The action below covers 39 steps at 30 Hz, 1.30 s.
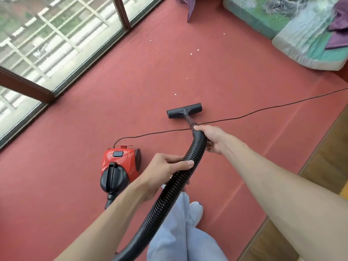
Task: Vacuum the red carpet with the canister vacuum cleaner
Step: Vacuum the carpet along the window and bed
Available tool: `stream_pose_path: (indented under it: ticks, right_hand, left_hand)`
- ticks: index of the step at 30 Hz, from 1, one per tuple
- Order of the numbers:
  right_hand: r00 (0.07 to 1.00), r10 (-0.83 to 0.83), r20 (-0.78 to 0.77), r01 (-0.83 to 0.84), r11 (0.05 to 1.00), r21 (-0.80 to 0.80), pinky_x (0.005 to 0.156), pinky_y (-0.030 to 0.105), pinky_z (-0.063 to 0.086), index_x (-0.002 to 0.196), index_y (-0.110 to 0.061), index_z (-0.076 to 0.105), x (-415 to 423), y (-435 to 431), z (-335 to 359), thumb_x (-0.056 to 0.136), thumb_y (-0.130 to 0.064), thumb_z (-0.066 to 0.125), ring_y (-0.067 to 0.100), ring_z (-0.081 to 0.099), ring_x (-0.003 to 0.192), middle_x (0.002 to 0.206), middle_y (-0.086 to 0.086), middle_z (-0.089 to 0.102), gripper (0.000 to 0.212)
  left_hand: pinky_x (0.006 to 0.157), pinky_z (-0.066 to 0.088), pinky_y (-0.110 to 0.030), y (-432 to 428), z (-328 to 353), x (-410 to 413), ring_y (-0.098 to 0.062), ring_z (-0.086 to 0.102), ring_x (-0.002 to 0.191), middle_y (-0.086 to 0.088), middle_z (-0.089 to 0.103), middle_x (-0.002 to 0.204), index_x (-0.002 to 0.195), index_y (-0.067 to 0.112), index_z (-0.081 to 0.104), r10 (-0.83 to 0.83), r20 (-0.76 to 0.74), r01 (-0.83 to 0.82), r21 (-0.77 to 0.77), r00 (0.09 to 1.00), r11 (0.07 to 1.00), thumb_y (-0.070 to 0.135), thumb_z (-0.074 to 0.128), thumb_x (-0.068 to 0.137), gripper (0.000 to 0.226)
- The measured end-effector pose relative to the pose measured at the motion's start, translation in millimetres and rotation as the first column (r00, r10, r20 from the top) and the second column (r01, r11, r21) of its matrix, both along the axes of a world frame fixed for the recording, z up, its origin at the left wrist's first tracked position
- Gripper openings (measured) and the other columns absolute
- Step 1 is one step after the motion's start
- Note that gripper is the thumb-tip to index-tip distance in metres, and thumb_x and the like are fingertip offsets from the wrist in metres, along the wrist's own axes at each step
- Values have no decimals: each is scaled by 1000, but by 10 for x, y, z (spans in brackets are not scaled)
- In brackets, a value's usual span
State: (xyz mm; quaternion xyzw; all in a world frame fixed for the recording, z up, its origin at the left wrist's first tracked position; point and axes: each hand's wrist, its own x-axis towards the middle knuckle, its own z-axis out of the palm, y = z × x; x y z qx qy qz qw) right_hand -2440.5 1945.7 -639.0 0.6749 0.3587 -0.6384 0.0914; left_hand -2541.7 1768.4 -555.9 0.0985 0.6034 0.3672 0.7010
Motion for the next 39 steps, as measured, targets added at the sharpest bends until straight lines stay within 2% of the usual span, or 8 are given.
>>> stream_pose_path:
  ticks: [6,10,14,17,21,25,31,39]
  right_hand:
    - [998,42,39,-42,999,14,62,26,39,105,-16,60,-314,151,-304,83,-36,71,15,53,67,82,2,63,31]
    - [1000,22,21,-23,999,46,67,29,41,89,-15,51,-625,367,-361,84,-33,71,18,53,74,80,2,61,27]
    - [1000,22,-1,-22,997,80,66,29,41,112,-10,59,-942,576,-355,84,-36,71,16,54,71,80,2,61,39]
    - [989,134,64,-135,991,19,56,23,36,101,-14,59,-1020,624,-262,85,-30,69,13,46,56,69,1,56,25]
    - [968,226,107,-215,971,-102,51,20,35,88,-17,56,-895,580,-145,84,-30,67,11,43,48,62,-1,51,17]
    - [985,149,87,-138,983,-121,53,22,38,90,-18,57,-915,676,-107,86,-36,68,10,45,53,65,-3,51,21]
    - [999,-3,54,-1,998,62,45,19,41,117,-9,59,-1173,956,-144,87,-23,67,13,53,58,74,1,58,34]
    - [975,-207,78,204,978,46,31,11,34,121,-3,58,-935,771,0,80,-21,75,13,51,52,74,5,57,48]
  left_hand:
    - [80,58,-54,163,-308,-300,-27,67,74,-12,68,80,99,6,78,-4,4,4,-44,1000,999,22,73,89,20]
    - [68,57,-42,381,-402,-475,-27,65,69,-11,65,76,100,2,76,56,-2,-56,-40,998,998,20,72,90,21]
    - [65,58,-41,634,-458,-685,-29,67,70,-13,65,76,103,-2,75,111,-32,-112,-39,993,993,18,72,90,24]
    - [68,61,-46,643,-434,-818,-37,71,75,-19,69,80,97,-8,74,25,29,-23,-64,999,998,18,75,87,28]
    - [59,60,-37,561,-298,-923,-38,69,77,-24,68,82,95,-12,72,-94,125,107,-106,988,989,13,74,85,28]
    - [69,62,-46,734,-276,-935,-34,71,73,-19,71,81,96,-8,74,-87,31,89,-105,996,990,11,74,86,21]
    - [77,59,-52,1050,-351,-838,-29,68,69,-17,71,80,97,6,78,76,-149,-85,-56,986,995,13,73,87,14]
    - [65,61,-35,943,-236,-1118,-35,71,76,-27,72,91,92,1,77,-180,88,186,-61,980,981,19,78,77,23]
